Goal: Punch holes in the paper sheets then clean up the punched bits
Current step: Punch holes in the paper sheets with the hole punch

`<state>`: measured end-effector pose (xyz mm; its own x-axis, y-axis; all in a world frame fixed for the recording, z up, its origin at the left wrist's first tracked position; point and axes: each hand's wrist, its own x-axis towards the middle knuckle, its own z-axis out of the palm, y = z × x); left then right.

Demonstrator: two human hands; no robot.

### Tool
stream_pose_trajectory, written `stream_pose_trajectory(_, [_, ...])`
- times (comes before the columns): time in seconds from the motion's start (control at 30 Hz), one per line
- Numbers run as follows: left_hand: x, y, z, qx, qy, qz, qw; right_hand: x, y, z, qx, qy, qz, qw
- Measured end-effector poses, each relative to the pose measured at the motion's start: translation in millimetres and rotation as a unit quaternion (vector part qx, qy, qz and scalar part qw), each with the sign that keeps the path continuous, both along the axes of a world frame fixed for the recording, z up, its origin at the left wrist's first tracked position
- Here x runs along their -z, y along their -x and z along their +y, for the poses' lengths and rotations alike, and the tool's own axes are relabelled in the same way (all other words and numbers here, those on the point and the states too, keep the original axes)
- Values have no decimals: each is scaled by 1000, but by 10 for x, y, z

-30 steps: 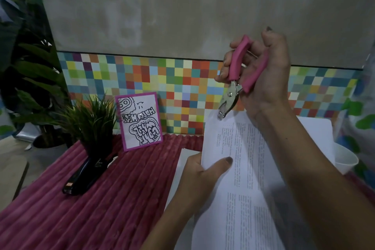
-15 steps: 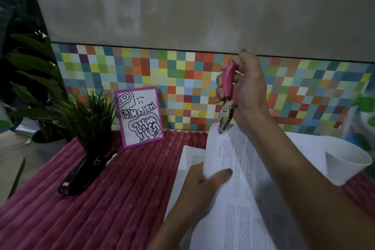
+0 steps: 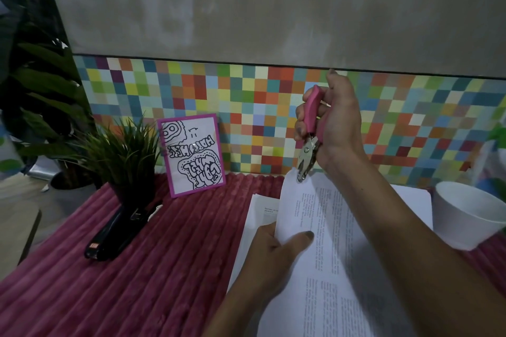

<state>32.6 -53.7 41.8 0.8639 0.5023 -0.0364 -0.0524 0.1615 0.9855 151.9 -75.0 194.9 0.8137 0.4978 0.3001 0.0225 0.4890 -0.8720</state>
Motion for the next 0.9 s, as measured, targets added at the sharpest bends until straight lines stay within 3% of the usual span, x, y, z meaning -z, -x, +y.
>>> stream_pose_trajectory(0.23, [37,6,-14,1,-7,17,1000,86,-80,25,15,26,17,999])
stream_pose_trajectory(0.53, [44,3,64,-7,1,0,1000,136,-189,-94,-44,86,4,995])
stream_pose_trajectory(0.9, [65,13,97,47,-2,41,998,240,-299,-209,-119,19,77,990])
